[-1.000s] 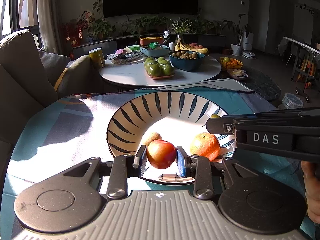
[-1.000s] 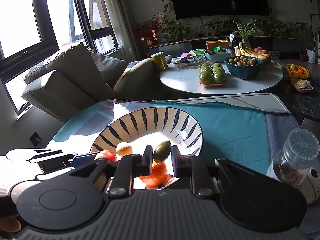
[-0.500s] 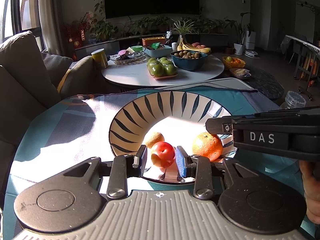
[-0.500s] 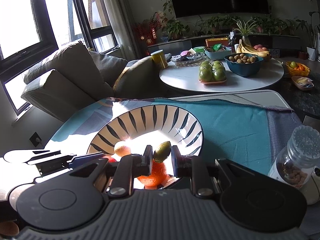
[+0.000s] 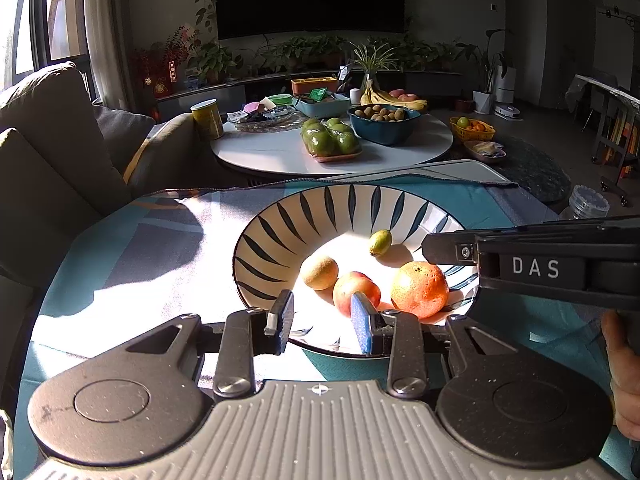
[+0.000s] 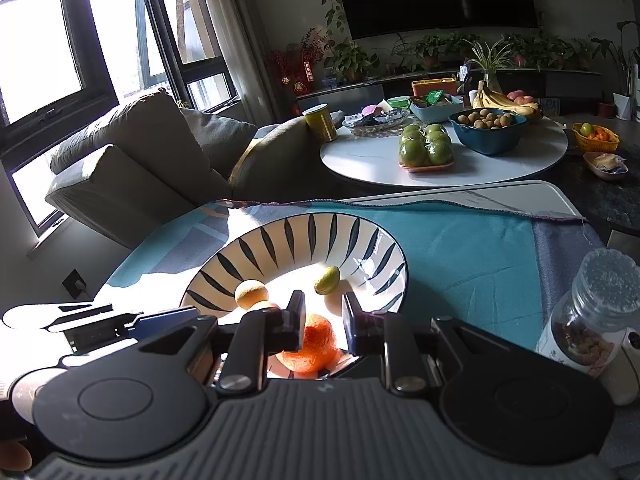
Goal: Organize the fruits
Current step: 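Withdraw both tools from the bowl toward the remaining fruits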
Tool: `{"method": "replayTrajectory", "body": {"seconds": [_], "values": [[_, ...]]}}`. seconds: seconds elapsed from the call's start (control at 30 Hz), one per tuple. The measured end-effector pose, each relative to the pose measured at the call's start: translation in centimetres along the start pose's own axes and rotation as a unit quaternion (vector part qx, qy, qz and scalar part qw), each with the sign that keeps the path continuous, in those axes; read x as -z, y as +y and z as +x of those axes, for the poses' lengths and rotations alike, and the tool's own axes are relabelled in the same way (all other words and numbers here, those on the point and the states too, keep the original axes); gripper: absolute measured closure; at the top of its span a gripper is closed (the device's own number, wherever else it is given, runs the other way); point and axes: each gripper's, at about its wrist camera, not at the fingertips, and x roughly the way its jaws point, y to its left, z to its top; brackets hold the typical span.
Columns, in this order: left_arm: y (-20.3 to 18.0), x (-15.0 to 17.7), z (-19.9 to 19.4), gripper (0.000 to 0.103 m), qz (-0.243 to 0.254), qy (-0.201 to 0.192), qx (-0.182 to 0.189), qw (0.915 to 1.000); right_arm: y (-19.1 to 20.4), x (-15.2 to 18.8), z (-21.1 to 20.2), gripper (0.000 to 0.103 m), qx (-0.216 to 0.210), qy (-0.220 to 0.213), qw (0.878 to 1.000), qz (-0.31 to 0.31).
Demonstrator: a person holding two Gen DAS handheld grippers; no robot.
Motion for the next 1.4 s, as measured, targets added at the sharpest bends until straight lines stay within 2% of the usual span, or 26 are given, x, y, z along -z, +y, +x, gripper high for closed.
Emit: {"method": "replayTrajectory", "body": {"seconds": [0.33,0.53,0.9,1.13,1.4], "values": [[0.2,0.5,-1.7,0.073,-0.001,-0.007,-0.01,0.9999,1.2,0.8,-1.5,0.018,0.01,0.0,1.0,-0.021],[0.7,1.2,-2.8,0.073,-0.007,-0.008,-0.019,0.9998,1.8,1.4,-3.2,0.018,0.0,-0.012,0.999,-0.033],[1.5,2.6,-6.5,0.073,-0.014,-0.025,-0.032,0.9991,2.7,3.7,-6.0,0.018,-0.001,-0.018,0.999,-0.048],[2.4,4.2,-8.8,0.072,-0.027,-0.027,-0.04,0.9985,4.9,6.3,-8.7,0.018,-0.015,-0.034,0.994,-0.1],[3.2,5.8,-10.9,0.071,-0.042,-0.032,-0.052,0.9973,6.7,8.5,-10.6,0.018,-0.029,-0.027,0.99,-0.137]]}}
